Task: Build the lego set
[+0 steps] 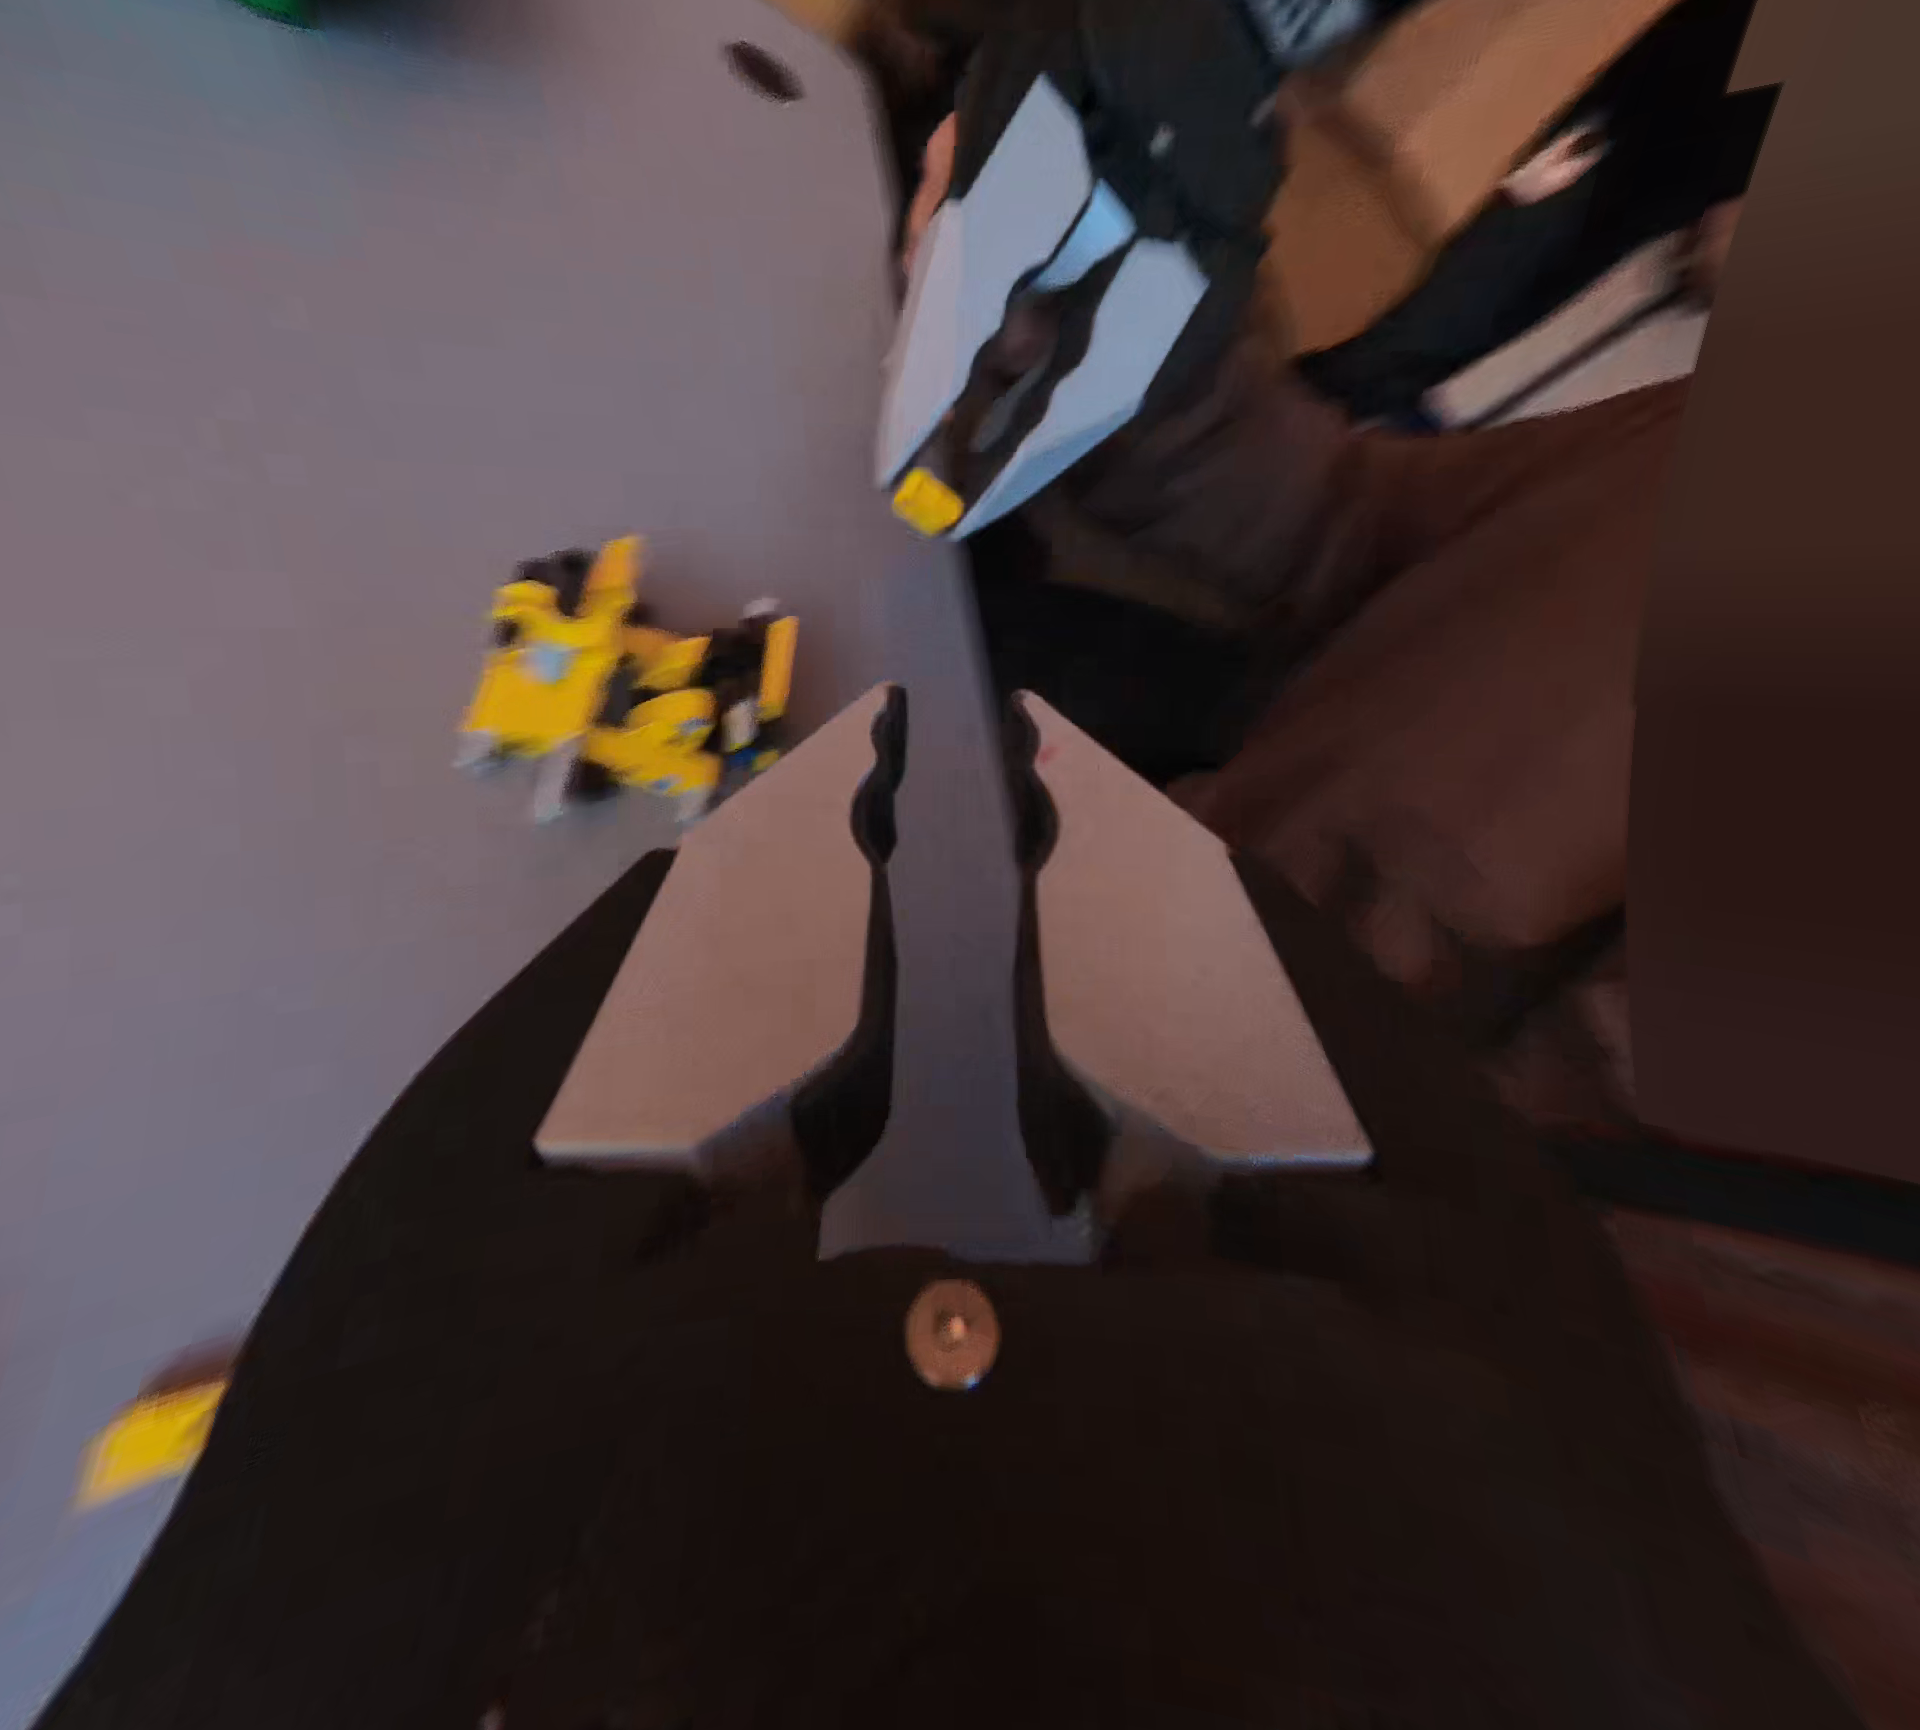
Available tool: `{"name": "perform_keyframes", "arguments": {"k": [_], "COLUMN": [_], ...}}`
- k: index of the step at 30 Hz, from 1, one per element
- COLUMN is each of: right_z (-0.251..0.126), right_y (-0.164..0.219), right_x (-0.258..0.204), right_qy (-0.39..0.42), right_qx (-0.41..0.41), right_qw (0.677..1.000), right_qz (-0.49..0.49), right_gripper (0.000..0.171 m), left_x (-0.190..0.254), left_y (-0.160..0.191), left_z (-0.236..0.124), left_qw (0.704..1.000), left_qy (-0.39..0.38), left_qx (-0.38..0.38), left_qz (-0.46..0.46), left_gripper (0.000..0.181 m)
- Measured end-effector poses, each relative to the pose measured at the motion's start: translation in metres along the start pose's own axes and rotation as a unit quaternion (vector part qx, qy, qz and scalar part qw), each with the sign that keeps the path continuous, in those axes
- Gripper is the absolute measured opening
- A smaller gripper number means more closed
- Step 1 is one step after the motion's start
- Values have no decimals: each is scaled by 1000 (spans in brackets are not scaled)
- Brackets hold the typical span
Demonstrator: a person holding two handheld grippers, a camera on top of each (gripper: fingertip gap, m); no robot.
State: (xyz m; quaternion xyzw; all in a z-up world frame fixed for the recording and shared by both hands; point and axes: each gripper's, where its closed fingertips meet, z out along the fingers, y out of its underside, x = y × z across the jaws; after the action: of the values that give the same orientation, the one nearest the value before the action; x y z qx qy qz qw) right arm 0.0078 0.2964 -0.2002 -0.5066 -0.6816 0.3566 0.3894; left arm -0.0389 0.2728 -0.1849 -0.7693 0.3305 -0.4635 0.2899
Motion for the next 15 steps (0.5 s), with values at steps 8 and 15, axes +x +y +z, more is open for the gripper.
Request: {"name": "perform_keyframes", "arguments": {"k": [8,15], "right_z": [3,18], "right_y": [5,25], "right_x": [14,18], "right_qy": [-135,-142], "right_qx": [81,0], "right_qw": [982,984], "right_qz": [104,112], "right_gripper": [12,12], "left_x": [-38,-44], "left_y": [18,23], "left_z": [5,23], "left_qw": [997,995], "left_qy": [-69,-78], "left_qx": [-24,-42], "left_qz": [25,54], "left_gripper": [14,5]}}
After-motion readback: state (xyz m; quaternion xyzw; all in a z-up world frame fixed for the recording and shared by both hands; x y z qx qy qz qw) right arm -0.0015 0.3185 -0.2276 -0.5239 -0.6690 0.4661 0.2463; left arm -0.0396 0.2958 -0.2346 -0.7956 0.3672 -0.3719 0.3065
